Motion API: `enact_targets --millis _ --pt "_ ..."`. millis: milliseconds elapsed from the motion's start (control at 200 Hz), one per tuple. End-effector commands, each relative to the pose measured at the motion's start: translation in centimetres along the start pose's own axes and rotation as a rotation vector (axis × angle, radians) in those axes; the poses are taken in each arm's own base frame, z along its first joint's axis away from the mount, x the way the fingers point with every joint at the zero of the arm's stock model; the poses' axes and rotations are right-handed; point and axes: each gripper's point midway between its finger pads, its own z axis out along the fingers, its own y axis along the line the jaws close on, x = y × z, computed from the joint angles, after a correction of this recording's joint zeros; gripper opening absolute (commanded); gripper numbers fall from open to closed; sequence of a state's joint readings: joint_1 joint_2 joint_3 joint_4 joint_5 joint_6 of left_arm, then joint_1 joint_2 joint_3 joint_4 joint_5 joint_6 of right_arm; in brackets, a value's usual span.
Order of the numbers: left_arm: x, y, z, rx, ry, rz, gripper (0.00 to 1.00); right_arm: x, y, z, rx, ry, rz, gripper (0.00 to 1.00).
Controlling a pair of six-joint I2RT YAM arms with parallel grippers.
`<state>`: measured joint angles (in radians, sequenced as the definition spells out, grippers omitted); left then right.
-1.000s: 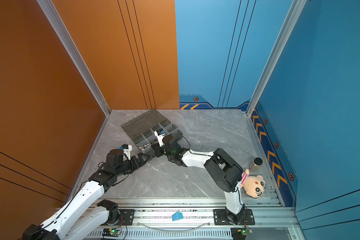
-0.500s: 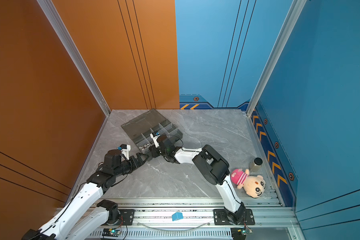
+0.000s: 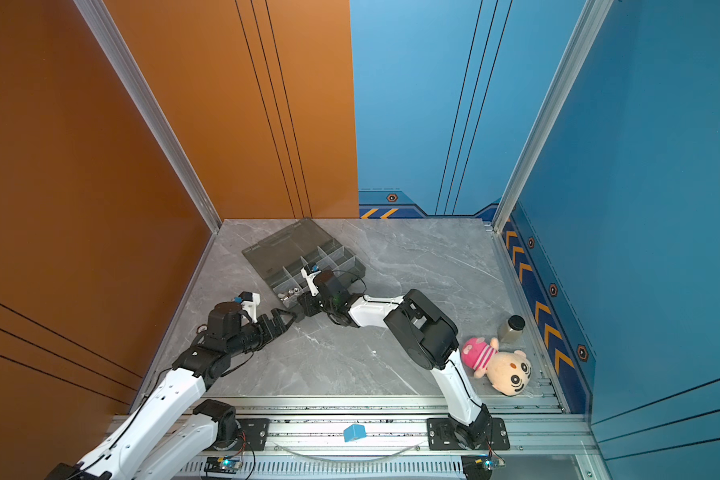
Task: Sort the screws and nuts into containers
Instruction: 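Carry the black bolt with the right gripper into a box compartment, then open the right gripper to release the black bolt in the box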
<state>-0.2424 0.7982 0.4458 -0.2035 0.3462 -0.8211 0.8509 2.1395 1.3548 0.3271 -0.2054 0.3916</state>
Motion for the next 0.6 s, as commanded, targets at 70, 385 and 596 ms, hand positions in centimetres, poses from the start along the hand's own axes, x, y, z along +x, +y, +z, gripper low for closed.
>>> enact_targets --millis 70,385,596 --pt "0.4 0.2 -0.1 0.001 0.016 -0.013 0.98 -3.4 1.2 -2.9 0.012 -0.045 -0.023 0.35" --pt "0.1 0.2 0.0 0.000 0.005 -0.016 0.98 -2.1 -2.2 -9.2 0.202 0.019 0.048 0.42" --pt "-0.2 0.3 0.1 -0.010 -0.001 -0.020 0.98 1.8 -4.9 -11.5 0.401 0.112 0.140 0.44"
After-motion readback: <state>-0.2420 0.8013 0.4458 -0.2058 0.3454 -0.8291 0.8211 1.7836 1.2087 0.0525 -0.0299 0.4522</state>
